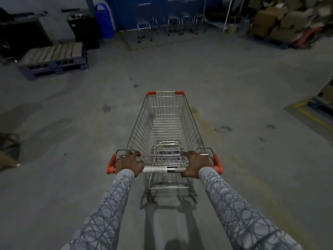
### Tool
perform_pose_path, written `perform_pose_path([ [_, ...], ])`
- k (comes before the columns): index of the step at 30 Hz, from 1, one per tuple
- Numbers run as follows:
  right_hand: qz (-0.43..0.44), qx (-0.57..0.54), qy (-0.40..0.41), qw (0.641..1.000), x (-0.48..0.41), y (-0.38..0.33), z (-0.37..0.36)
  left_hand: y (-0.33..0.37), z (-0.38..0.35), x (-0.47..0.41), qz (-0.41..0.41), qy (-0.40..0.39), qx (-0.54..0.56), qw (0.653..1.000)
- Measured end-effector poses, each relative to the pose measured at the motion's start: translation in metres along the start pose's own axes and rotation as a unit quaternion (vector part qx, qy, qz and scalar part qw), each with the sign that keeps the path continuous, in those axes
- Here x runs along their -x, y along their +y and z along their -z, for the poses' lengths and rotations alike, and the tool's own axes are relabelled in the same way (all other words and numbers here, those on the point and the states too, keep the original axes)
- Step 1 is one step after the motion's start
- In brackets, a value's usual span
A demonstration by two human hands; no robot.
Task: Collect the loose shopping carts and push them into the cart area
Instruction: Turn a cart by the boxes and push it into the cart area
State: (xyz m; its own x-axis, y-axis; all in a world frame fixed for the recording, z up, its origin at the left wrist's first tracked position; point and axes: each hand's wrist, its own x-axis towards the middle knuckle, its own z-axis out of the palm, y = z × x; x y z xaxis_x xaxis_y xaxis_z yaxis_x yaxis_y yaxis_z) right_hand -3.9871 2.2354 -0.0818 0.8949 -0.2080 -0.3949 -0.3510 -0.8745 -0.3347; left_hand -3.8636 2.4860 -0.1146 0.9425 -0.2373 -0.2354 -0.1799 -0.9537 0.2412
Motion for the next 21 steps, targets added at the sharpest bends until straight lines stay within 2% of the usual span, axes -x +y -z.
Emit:
perform_pose_path([
  [5,-0.003,0.004,0.000,1.000,-0.131,-0.057,0.031,-0.032,0.046,-0.140,-0.002,-0.020,-0.010,1.000],
  [11,-0.014,0.027,0.011,0.999,-0.279,-0.129,0.073,-0.078,0.088,-0.310,-0.019,-0.007,-0.015,1.000],
  [21,-0.042,0.003,0.008,0.999,-0.493,-0.219,0.133,-0.121,0.160,-0.539,-0.029,-0.046,-0.032,0.998],
])
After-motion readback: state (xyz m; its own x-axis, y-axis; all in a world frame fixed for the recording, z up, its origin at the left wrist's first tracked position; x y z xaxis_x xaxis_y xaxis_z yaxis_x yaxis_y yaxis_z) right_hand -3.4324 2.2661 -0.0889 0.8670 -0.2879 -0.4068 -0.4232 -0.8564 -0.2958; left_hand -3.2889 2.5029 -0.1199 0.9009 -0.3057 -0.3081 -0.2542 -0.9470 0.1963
